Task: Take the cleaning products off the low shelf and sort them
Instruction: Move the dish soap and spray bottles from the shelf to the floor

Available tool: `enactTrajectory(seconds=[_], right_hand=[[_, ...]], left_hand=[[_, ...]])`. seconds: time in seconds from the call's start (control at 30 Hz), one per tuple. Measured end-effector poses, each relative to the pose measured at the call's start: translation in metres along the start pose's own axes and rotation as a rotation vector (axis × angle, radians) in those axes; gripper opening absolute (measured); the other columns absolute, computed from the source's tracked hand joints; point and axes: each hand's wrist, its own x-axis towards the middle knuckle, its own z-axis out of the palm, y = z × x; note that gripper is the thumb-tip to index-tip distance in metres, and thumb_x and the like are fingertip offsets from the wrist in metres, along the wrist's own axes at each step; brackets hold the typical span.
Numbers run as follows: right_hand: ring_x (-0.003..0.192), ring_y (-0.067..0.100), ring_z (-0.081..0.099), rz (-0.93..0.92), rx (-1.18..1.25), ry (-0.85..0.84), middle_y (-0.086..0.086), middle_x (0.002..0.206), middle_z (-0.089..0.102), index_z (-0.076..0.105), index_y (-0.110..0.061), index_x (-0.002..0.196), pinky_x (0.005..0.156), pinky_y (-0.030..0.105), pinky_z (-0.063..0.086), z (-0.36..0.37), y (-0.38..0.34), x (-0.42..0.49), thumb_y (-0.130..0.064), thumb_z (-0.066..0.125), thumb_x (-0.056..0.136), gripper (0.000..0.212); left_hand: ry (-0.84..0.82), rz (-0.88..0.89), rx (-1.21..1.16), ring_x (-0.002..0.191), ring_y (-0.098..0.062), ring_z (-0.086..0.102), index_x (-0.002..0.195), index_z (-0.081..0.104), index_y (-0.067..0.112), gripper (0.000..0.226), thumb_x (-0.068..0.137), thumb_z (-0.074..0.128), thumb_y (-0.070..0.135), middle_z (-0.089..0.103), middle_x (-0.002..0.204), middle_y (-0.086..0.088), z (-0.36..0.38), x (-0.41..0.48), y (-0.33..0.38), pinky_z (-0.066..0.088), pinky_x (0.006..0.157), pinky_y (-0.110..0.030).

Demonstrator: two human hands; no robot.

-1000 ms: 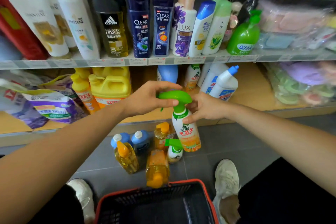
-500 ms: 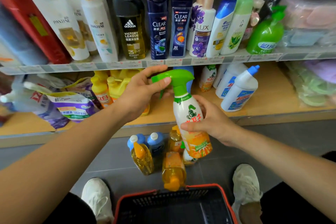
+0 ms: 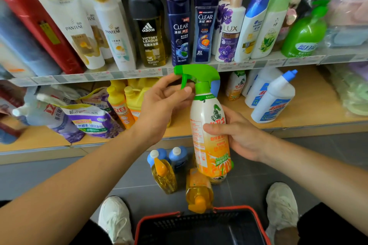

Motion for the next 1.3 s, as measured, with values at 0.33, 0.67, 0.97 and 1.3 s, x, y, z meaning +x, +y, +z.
enactTrajectory(seconds=[0.33, 0.67, 0.97, 1.3], right_hand=[[0.112, 0.035, 0.067, -0.053, -0.186, 0.068, 0.016, 0.12, 0.07, 0.059, -0.016, 0.13, 0.095, 0.05, 0.055, -0.007, 0.001, 0.003, -0.009, 0.083, 0.069, 0.066], [0.108, 0.029, 0.069, -0.061, -0.259, 0.119, 0.011, 0.116, 0.072, 0.06, -0.019, 0.129, 0.084, 0.036, 0.057, -0.009, -0.001, 0.001, -0.008, 0.085, 0.068, 0.067], [0.119, 0.035, 0.064, 0.1, -0.117, -0.059, 0.018, 0.127, 0.067, 0.057, -0.016, 0.133, 0.102, 0.053, 0.05, -0.016, -0.004, 0.002, -0.007, 0.075, 0.074, 0.062], [0.117, 0.038, 0.064, 0.034, -0.183, -0.029, 0.021, 0.125, 0.067, 0.057, -0.012, 0.134, 0.102, 0.056, 0.05, -0.016, 0.001, 0.004, -0.003, 0.078, 0.072, 0.066]], left_hand=[[0.115, 0.202, 0.234, 0.083, -0.019, 0.073, 0.109, 0.075, 0.018, 0.017, 0.094, 0.069, 0.01, 0.079, 0.088, -0.003, -0.018, 0.009, 0.012, 0.056, 0.074, -0.024], [0.074, 0.323, 0.514, 0.087, -0.016, 0.075, 0.114, 0.073, 0.018, 0.023, 0.092, 0.072, 0.011, 0.078, 0.092, 0.004, -0.024, 0.01, 0.012, 0.06, 0.08, -0.027], [-0.013, 0.782, 0.945, 0.085, -0.008, 0.07, 0.116, 0.074, 0.008, 0.028, 0.089, 0.076, 0.009, 0.073, 0.102, 0.003, -0.03, 0.011, 0.028, 0.055, 0.082, -0.018], [0.077, 0.393, 0.651, 0.068, -0.01, 0.072, 0.108, 0.075, 0.027, 0.014, 0.097, 0.068, 0.028, 0.077, 0.078, 0.003, -0.026, 0.012, 0.03, 0.058, 0.062, -0.022]])
